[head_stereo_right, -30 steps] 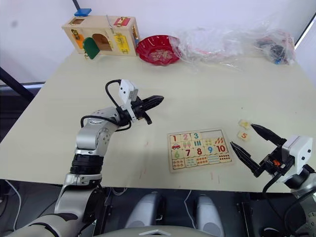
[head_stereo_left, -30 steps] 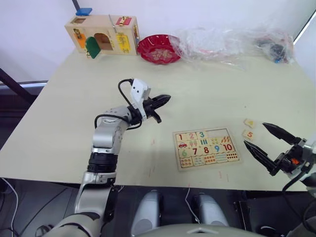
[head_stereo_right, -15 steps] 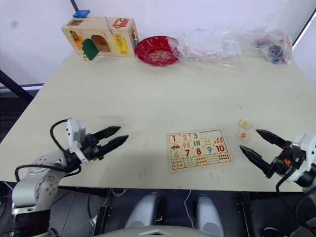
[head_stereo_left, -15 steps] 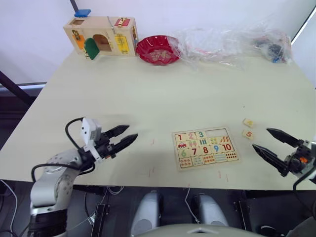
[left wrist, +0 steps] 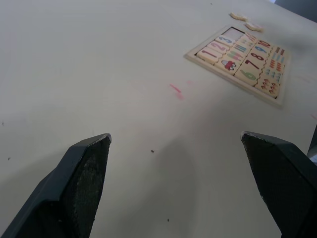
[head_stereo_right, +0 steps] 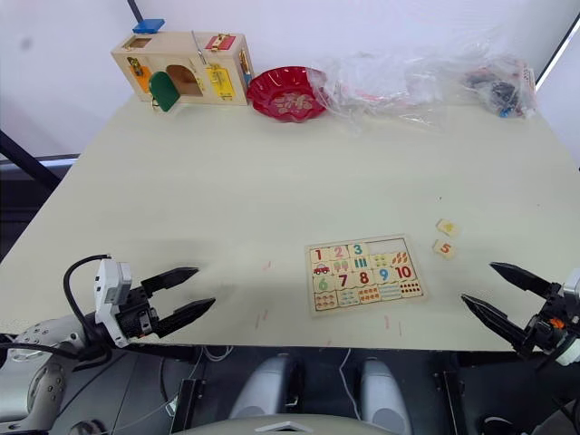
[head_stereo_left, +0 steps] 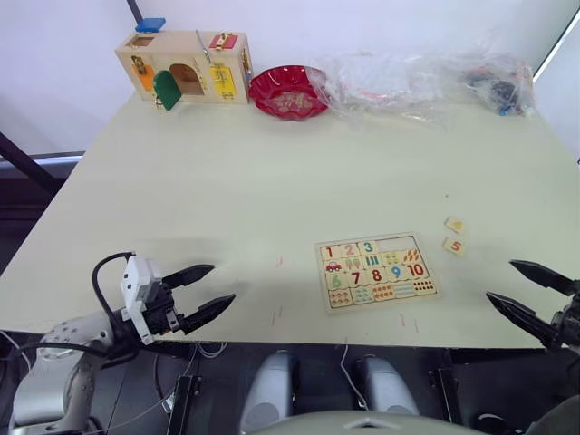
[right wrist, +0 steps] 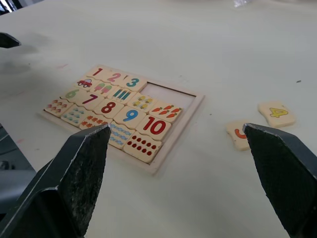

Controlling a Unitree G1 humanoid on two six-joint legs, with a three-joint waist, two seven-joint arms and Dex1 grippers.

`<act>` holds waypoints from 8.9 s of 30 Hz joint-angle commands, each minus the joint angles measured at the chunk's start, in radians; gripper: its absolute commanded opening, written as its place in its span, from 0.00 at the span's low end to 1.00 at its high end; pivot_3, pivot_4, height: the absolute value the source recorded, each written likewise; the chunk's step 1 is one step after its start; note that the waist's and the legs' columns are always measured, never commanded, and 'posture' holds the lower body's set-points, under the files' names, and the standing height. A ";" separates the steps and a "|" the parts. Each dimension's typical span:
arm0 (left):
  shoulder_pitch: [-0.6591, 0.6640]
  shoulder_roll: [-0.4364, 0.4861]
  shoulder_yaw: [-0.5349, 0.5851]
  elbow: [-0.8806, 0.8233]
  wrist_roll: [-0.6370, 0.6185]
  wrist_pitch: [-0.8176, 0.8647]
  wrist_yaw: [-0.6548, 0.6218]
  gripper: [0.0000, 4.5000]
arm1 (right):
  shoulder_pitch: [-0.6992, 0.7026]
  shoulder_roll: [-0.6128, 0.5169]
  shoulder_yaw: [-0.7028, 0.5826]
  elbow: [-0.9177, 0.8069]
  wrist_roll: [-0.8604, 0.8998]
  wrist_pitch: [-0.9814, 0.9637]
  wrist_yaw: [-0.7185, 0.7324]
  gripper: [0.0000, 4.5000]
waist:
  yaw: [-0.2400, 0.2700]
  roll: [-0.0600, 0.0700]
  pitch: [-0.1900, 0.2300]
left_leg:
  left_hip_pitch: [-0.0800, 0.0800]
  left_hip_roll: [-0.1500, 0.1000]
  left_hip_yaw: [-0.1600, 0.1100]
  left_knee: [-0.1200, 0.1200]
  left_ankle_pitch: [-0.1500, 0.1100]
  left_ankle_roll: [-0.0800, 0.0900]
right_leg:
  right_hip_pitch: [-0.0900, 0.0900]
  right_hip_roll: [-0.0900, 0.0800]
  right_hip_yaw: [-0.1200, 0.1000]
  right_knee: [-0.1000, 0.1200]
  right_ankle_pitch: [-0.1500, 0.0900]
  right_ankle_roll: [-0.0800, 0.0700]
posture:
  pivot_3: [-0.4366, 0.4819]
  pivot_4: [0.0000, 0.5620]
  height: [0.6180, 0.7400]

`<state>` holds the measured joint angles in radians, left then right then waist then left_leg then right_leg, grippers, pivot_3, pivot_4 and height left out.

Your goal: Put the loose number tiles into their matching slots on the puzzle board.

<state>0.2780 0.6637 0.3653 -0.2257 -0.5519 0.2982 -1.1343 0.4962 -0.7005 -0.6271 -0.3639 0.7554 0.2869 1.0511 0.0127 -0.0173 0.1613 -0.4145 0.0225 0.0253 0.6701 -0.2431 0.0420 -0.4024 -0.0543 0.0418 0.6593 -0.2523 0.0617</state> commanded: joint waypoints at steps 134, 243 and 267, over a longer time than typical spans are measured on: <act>-0.253 0.020 -0.094 -0.013 -0.189 -0.030 -0.162 1.00 | -1.267 -0.398 0.916 0.215 -0.740 0.459 0.311 0.20 | -0.027 0.008 0.006 | -0.003 0.000 0.005 -0.001 0.000 0.000 | -0.006 0.001 0.003 0.001 0.001 0.000 | 0.48 0.27 1.00; -0.170 0.014 -0.044 0.004 -0.206 -0.081 -0.196 1.00 | -1.542 0.020 1.271 0.531 -0.943 0.385 0.429 0.20 | -0.053 0.006 0.007 | -0.004 -0.001 0.002 -0.004 0.000 -0.001 | -0.009 -0.025 -0.024 0.001 0.002 -0.003 | 0.48 0.27 1.00; -0.158 0.013 -0.046 -0.006 -0.203 -0.082 -0.188 1.00 | -1.528 0.031 1.277 0.532 -0.939 0.348 0.434 0.20 | -0.054 0.006 0.007 | -0.004 -0.001 0.002 -0.010 0.000 -0.001 | -0.011 -0.033 -0.032 -0.003 0.004 -0.005 | 0.48 0.27 1.00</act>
<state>0.1157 0.6747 0.3050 -0.1874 -0.7474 0.2319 -1.3232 -1.0182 -0.6701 0.6846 0.1749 -0.1868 0.6433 1.4833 -0.0409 -0.0111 0.1684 -0.4182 0.0215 0.0278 0.6596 -0.2431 0.0408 -0.4133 -0.0869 0.0099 0.6565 -0.2484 0.0562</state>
